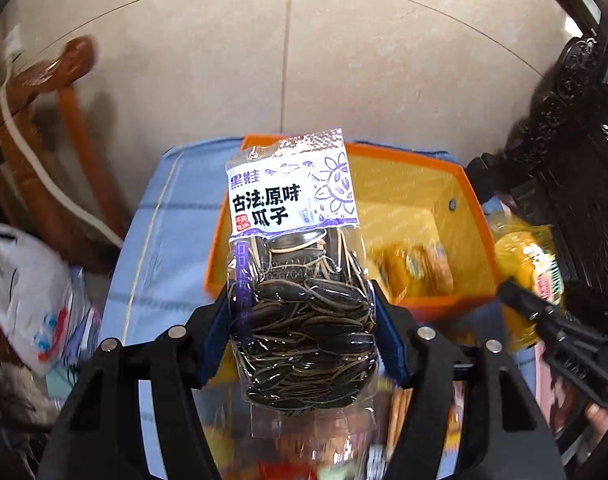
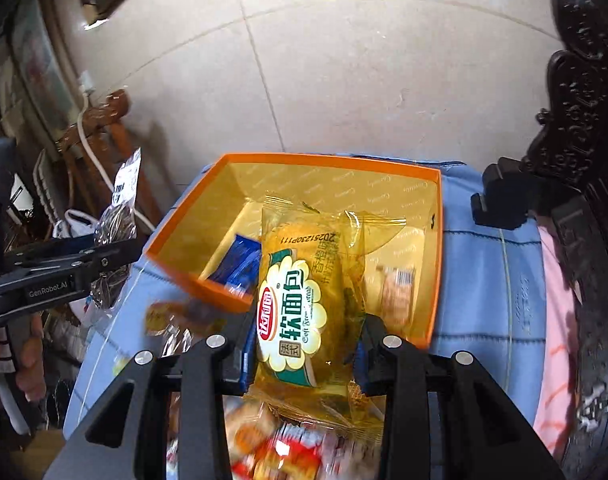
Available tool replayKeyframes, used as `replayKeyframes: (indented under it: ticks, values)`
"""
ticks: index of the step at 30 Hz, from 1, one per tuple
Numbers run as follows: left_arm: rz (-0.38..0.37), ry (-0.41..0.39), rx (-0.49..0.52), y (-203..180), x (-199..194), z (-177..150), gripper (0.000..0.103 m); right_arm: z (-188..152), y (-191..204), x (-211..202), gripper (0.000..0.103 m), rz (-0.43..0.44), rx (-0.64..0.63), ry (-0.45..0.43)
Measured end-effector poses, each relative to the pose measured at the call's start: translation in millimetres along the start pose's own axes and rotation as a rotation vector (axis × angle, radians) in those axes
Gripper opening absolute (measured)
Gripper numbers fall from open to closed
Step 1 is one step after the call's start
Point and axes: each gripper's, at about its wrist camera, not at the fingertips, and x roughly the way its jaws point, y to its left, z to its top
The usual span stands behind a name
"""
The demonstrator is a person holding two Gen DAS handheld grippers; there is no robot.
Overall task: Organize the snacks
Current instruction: 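Carry both bags into the orange box and open both grippers, then grasp a puffed cracker bag with the left gripper while the right grasps wafer rolls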
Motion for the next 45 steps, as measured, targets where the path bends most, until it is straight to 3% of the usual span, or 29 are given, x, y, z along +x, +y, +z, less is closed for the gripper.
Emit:
replayKeyframes:
  ticks: [5,9,10,11,12,13,17,22,32,41,45]
  values:
    - [-0.001,0.043,0.024,-18,51,34,0.062,24,-8,37,0.037,-0.015,-0.012,0.027]
    - [0.02,0.085,0.007,-21,84,35,0.062,32,-9,71,0.038,-0.043,-0.023,0.071]
    - [0.049,0.089,0.001,-20,90,34,0.066,32,-10,78,0.044,-0.066,-0.022,0.083]
    - [0.078,0.084,0.003,-22,95,32,0.075,32,-10,87,0.068,-0.097,-0.024,0.105]
    - [0.117,0.084,0.021,-26,102,29,0.099,30,-11,93,0.077,-0.132,-0.024,0.125]
    - [0.137,0.075,0.031,-27,102,26,0.099,29,-11,94,0.083,-0.162,-0.022,0.122]
    - [0.144,0.119,0.028,-23,101,14,0.099,16,-9,77,0.083,-0.131,-0.005,0.091]
    - [0.136,0.083,-0.016,-17,66,-9,0.099,-8,-12,41,0.09,-0.115,0.028,0.064]
    - [0.145,0.073,-0.084,22,4,-98,0.099,-90,-14,-19,0.093,-0.107,0.097,0.075]
    - [0.154,0.21,-0.252,92,-2,-216,0.099,-175,-24,-35,0.093,-0.1,0.147,0.172]
    - [0.172,0.269,-0.33,111,6,-248,0.099,-199,-18,-40,0.093,-0.095,0.158,0.207]
